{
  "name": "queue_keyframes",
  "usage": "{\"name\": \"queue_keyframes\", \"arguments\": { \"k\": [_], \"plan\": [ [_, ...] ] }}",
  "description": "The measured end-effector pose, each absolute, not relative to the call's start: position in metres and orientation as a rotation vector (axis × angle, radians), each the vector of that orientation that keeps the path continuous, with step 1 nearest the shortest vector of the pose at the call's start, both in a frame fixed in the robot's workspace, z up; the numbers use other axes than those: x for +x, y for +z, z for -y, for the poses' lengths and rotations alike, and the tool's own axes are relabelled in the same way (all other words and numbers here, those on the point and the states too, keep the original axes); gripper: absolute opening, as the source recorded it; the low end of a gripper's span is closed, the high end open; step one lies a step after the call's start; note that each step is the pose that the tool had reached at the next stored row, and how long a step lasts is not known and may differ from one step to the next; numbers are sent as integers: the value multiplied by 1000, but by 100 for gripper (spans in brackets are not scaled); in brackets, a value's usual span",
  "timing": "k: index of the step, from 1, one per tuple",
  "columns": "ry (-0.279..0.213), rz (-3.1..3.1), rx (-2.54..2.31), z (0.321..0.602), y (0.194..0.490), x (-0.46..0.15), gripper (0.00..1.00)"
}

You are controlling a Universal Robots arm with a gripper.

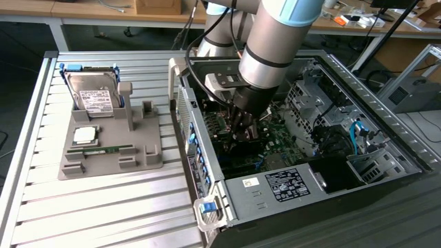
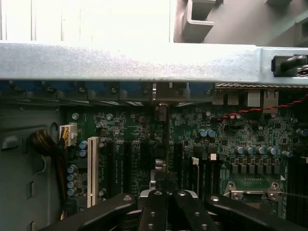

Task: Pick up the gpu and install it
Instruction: 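Press down on the gpu until it lock into place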

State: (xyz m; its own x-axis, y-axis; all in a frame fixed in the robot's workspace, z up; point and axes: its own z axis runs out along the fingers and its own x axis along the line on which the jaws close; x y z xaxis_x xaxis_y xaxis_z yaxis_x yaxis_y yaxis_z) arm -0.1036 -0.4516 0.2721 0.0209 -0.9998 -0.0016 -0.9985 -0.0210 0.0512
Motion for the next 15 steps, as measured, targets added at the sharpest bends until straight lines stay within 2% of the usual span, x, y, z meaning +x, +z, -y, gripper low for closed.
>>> {"name": "queue_keyframes", "arguments": {
  "k": [10, 15],
  "plan": [
    [-57, 2172, 2220, 451, 282, -104, 11],
    [-57, 2172, 2220, 440, 282, -106, 11]
  ]
}}
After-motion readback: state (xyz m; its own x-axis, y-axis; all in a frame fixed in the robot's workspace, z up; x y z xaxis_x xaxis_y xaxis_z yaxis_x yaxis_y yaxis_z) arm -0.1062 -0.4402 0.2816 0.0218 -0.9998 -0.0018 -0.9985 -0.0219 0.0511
